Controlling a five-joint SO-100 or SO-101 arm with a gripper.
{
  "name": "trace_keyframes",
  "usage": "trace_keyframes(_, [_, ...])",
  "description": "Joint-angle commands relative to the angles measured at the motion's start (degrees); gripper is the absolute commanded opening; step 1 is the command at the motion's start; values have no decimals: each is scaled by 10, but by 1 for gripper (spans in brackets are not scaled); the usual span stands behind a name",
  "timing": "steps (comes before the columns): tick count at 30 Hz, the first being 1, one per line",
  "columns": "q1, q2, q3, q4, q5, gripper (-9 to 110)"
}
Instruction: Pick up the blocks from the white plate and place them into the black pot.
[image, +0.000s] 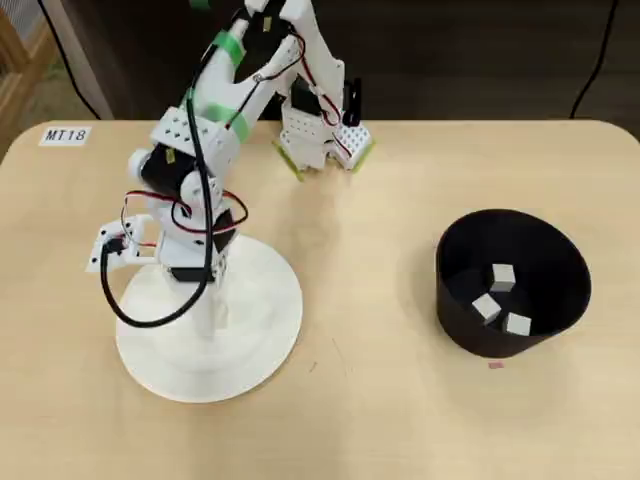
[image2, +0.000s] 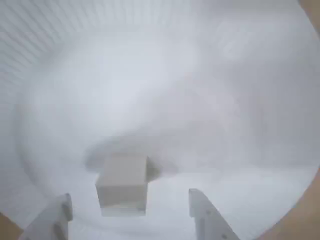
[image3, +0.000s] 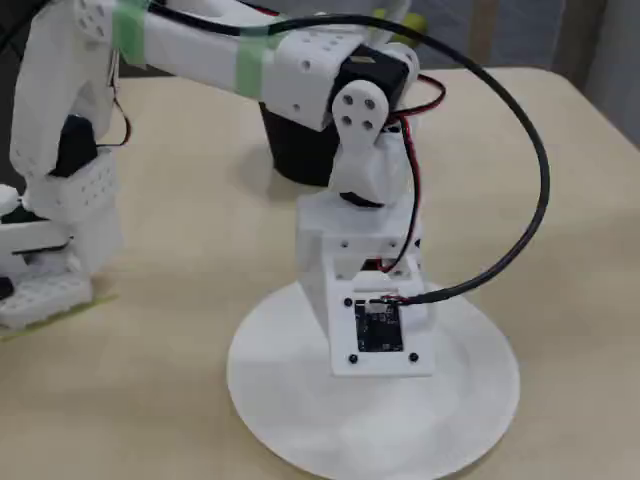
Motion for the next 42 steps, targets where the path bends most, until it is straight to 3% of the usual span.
trace_keyframes(1, [-8, -4, -30, 1, 4, 32])
trace_keyframes(8, [-10, -37, -53, -3, 21, 21])
trace_keyframes(12, [-10, -75, -98, 11, 48, -2])
trace_keyframes(19, [-17, -89, -148, 46, 40, -2])
trace_keyframes(26, [-66, 91, -148, 21, 61, -2])
trace_keyframes(35, [-262, 311, -131, 5, 192, -2])
trace_keyframes(42, [-442, 451, 18, -123, 308, -2])
